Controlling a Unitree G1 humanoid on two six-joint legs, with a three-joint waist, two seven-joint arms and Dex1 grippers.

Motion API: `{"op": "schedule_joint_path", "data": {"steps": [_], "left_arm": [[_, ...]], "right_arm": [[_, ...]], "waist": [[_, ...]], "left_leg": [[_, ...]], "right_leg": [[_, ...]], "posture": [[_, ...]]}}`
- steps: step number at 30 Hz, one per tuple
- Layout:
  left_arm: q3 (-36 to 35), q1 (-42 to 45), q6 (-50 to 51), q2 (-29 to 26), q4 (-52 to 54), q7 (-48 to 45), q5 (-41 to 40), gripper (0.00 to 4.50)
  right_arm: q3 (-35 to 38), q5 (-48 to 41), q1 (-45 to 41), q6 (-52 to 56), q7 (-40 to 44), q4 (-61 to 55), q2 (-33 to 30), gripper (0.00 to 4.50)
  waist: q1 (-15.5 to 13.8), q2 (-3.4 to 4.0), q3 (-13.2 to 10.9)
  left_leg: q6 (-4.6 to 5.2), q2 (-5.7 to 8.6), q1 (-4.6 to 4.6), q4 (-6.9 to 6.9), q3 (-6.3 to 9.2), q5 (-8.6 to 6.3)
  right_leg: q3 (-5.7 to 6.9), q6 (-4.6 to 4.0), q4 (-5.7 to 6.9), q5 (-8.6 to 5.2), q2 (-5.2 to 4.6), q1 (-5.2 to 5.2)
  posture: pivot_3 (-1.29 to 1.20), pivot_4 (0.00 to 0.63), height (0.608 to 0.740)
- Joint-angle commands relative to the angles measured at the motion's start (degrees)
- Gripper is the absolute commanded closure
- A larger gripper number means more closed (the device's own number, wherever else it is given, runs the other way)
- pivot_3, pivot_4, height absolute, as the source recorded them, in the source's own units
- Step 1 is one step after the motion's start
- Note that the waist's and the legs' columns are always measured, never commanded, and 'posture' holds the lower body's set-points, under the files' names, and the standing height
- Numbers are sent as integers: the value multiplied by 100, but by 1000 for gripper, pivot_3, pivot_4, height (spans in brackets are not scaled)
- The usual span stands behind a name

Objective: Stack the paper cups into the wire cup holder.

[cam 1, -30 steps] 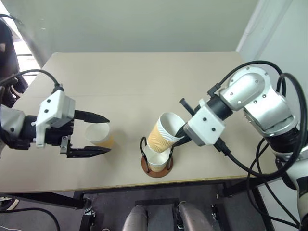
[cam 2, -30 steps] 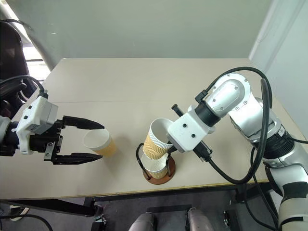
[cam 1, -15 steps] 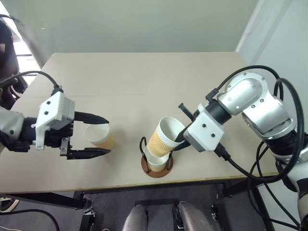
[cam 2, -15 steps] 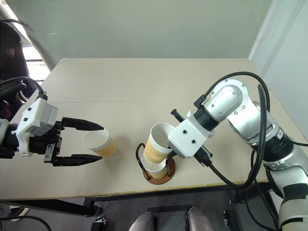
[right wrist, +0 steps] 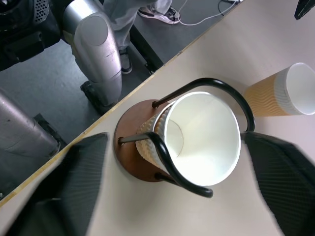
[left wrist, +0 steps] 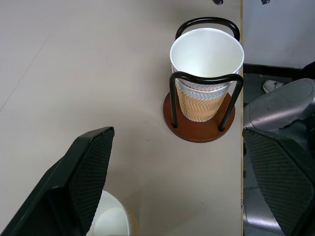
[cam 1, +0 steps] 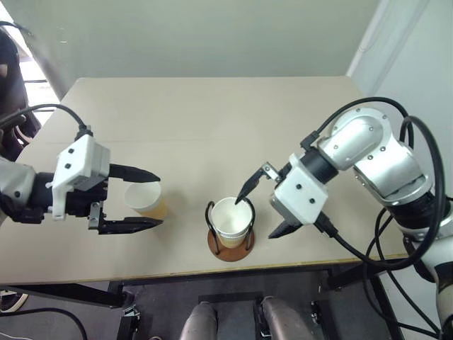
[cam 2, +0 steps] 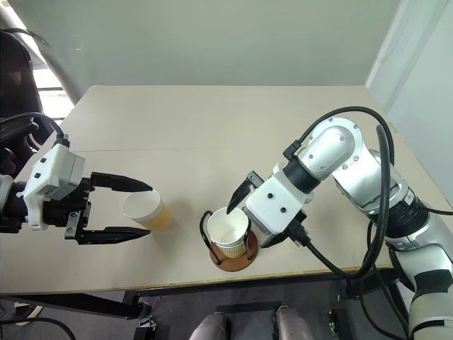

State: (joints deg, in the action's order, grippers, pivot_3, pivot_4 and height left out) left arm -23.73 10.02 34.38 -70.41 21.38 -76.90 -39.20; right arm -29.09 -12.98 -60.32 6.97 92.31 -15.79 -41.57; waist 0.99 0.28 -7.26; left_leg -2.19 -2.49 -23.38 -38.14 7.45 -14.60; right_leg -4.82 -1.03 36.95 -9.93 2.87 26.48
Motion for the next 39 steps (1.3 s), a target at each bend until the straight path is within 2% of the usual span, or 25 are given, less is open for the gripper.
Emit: {"op": "schedule_joint_path", "data": {"steps": [1, 4, 6, 9, 12, 15, 20, 25, 39], "left_arm": [[-159, 82, -72, -64, 36, 22, 6, 0], [-122, -66, -177, -110, -12, -22, 217, 0], [-12, -127, -341, -131, -165, -78, 416, 0], [182, -16, -520, -171, -374, -169, 552, 0], [522, 145, -780, -271, -692, -240, 875, 0], [735, 296, -939, -365, -938, -328, 1050, 0], [1148, 625, -1131, -429, -1213, -432, 1325, 0], [1462, 894, -1253, -472, -1337, -583, 1514, 0], [1946, 1029, -1653, -373, -1722, -604, 2216, 0]], "right_arm": [[197, 82, -181, 11, 17, 97, 18, 48], [493, 39, -445, 157, -143, 579, 100, 48], [1146, -635, -683, 726, -138, 1120, 34, 48], [2053, -1497, -670, 1571, -24, 1582, -393, 48], [2530, -1363, 2, 1560, 19, 1914, -1192, 48], [3300, -1560, 724, 1681, -63, 2009, -1787, 48], [4588, -2434, 1738, 2506, -684, 1034, -2057, 48], [4841, -2574, 2268, 2683, -1163, 487, -2076, 48], [4866, -2752, 2460, 2742, -1482, 290, -2282, 48]], "waist": [[0, 0, 0], [1, 0, 0], [0, 0, 0], [-93, -6, 4], [-170, -32, 19], [-199, -35, 19], [-167, -20, 10], [-94, -22, 10], [-115, -19, 9]], "left_leg": [[0, 0, 0, 0, 0, 0], [0, -1, 0, -2, 0, 0], [0, -2, 0, -1, 0, 0], [0, -1, -3, 0, 1, 0], [-8, -1, -2, 3, 2, -4], [-43, -4, 1, -9, -1, -25], [-52, -7, 4, 1, -19, -31], [-56, -24, 47, 0, -18, -37], [-51, -22, 42, -6, -6, -46]], "right_leg": [[0, 0, 0, 0, 0, 0], [0, -4, 0, 3, 0, 0], [0, -9, 0, 5, 0, 2], [-1, -11, -3, 4, 1, 4], [2, -50, -4, -23, 1, -1], [1, -51, -4, -28, 0, -8], [-8, 7, -5, -17, 4, -4], [-10, 8, -12, -31, 42, -45], [-21, 27, -13, -38, 39, -45]], "posture": [[0, 150, 740], [0, 150, 740], [0, 150, 740], [0, 150, 740], [0, 150, 740], [0, 150, 740], [0, 150, 740], [0, 150, 740], [0, 150, 740]]}}
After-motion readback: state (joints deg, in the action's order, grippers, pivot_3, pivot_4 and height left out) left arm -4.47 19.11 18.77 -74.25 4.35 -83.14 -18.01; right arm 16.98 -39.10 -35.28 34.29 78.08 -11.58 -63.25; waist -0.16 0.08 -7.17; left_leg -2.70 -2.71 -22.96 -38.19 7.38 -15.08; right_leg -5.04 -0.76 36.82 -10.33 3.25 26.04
